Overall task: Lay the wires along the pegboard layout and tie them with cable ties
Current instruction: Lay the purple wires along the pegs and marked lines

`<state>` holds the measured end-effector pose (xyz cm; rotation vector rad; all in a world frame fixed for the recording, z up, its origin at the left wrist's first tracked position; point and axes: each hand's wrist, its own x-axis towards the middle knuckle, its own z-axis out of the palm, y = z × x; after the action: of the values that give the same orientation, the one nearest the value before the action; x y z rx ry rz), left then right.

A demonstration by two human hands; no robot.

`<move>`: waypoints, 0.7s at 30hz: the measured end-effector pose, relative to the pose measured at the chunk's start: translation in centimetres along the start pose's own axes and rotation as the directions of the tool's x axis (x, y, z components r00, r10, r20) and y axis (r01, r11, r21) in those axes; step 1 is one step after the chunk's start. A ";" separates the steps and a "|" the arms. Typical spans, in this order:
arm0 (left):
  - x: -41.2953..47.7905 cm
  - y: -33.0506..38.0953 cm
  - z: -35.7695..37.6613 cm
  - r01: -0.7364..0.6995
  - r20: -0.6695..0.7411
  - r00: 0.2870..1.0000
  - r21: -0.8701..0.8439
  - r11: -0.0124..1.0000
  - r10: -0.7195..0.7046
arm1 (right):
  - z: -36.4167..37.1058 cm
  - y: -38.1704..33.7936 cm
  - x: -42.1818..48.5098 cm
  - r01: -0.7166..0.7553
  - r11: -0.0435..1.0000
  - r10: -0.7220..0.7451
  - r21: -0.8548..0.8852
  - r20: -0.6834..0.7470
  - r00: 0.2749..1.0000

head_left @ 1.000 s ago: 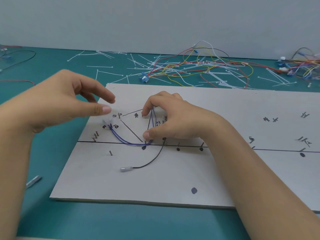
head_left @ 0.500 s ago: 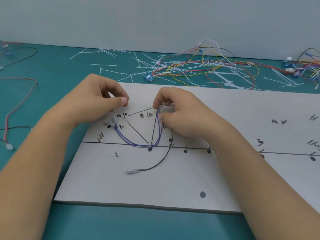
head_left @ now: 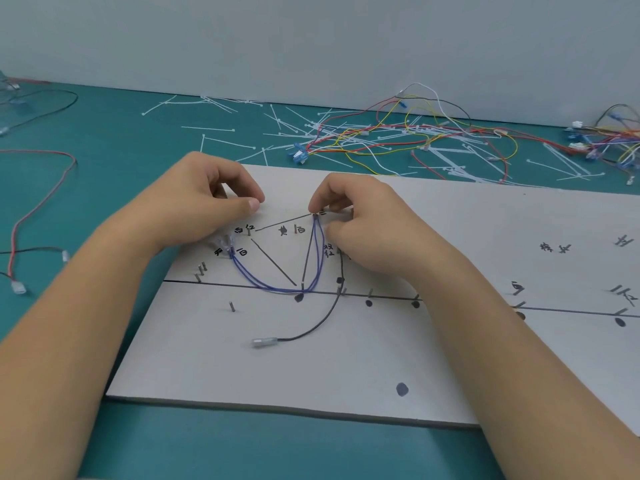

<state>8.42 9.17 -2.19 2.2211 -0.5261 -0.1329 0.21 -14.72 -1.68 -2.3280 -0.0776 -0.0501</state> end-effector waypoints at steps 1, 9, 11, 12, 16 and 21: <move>0.0 0.0 0.1 0.004 0.004 1.000 -0.009 1.000 -0.004 | 0.0 0.0 0.0 0.005 1.000 -0.005 -0.004 -0.003 1.000; 0.1 0.0 0.4 0.013 0.003 1.000 -0.011 1.000 -0.013 | 0.1 -0.2 -0.1 0.010 1.000 -0.010 -0.002 -0.014 1.000; 0.1 0.0 0.5 0.008 -0.004 1.000 0.003 1.000 -0.008 | 0.1 -0.3 -0.1 0.007 1.000 -0.007 -0.001 -0.023 1.000; 0.2 0.0 0.5 0.007 -0.007 1.000 0.008 1.000 -0.007 | 0.2 -0.4 -0.1 0.004 1.000 -0.004 -0.001 -0.028 1.000; 0.5 -0.1 0.6 -0.019 -0.015 1.000 0.040 0.999 0.019 | 0.9 -0.7 0.3 -0.008 0.998 0.003 -0.067 -0.067 0.998; 0.6 -0.1 0.7 -0.014 -0.016 1.000 0.054 0.998 0.015 | 0.8 -0.6 0.8 -0.127 0.989 0.139 0.071 -0.192 0.971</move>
<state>8.84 8.45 -2.68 2.2683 -0.5424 -0.0943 1.00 -13.72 -1.75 -2.2516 0.1743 -0.2078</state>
